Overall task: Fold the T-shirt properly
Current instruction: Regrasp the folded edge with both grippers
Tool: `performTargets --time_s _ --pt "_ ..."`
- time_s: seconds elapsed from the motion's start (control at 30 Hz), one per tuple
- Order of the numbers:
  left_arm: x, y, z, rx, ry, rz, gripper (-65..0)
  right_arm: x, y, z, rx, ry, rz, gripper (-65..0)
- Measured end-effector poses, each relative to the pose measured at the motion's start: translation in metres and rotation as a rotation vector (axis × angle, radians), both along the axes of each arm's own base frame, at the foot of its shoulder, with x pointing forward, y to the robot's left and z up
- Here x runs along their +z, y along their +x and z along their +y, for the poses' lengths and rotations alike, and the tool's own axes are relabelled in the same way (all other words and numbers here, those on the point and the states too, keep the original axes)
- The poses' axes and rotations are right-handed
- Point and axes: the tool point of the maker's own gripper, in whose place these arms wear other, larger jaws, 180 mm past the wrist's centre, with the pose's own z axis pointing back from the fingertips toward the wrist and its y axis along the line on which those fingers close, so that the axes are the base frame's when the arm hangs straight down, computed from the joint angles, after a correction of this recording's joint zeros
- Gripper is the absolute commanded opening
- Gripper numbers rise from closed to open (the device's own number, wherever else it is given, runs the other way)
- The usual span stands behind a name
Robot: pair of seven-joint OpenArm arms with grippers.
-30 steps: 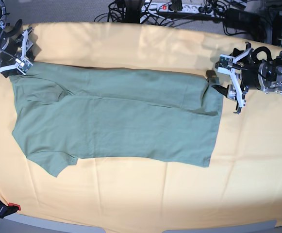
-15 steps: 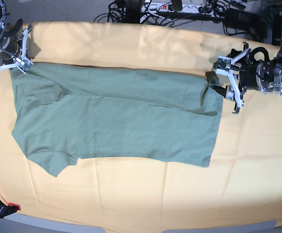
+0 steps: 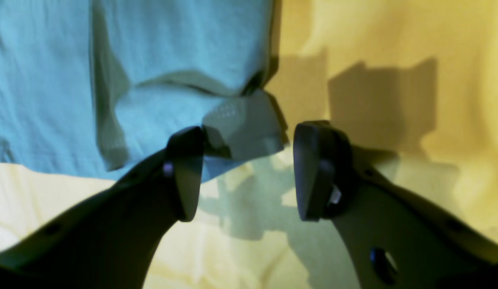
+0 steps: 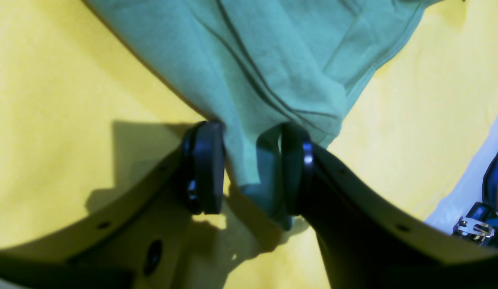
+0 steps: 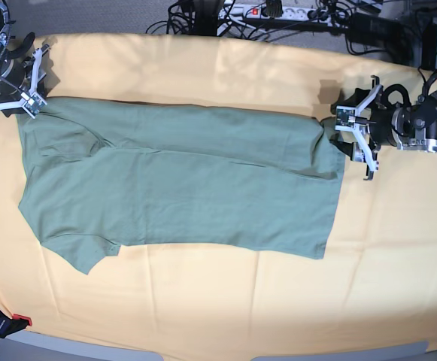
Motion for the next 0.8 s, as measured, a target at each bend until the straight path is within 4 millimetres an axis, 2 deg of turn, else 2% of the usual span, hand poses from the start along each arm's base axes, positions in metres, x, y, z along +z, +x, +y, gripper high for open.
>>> performTargets --time_s 0.2,0.33,0.43,0.47,0.57,0.63,0.7,0.73,0.8 --pt "-0.005 0.002 -0.018 0.000 -0.055 0.006 -30.3 0.000 0.000 0.000 0.000 0.000 0.000 -38.4" --pt "-0.006 0.002 -0.024 -0.003 -0.069 0.007 -41.1 0.000 0.000 0.000 0.000 0.000 -0.001 -38.4" --pt "-0.007 0.003 -0.021 -0.007 -0.053 -0.001 -42.7 0.000 0.000 0.000 0.000 0.000 -0.001 -38.4" --pt "-0.007 0.003 -0.021 -0.007 -0.053 -0.001 -44.9 0.000 0.000 0.000 0.000 0.000 -0.001 -38.4" --pt "-0.008 0.003 -0.019 -0.008 -0.041 -0.005 -65.0 0.000 0.000 0.000 0.000 0.002 -0.002 -39.1" --pt "-0.008 0.003 -0.020 -0.008 -0.043 -0.005 -65.0 0.004 0.006 0.000 -0.021 0.010 -0.039 -47.2" --pt "-0.008 0.003 -0.020 -0.008 -0.043 -0.005 -65.0 0.005 0.008 -0.001 -0.038 0.013 -0.053 -62.6" --pt "-0.007 0.004 -0.019 -0.008 -0.043 -0.007 -65.0 0.004 0.010 -0.002 -0.047 0.014 -0.059 -65.0" --pt "-0.007 0.005 -0.017 -0.014 -0.030 -0.015 -65.0 0.007 0.014 -0.004 -0.061 0.007 -0.075 -65.0"
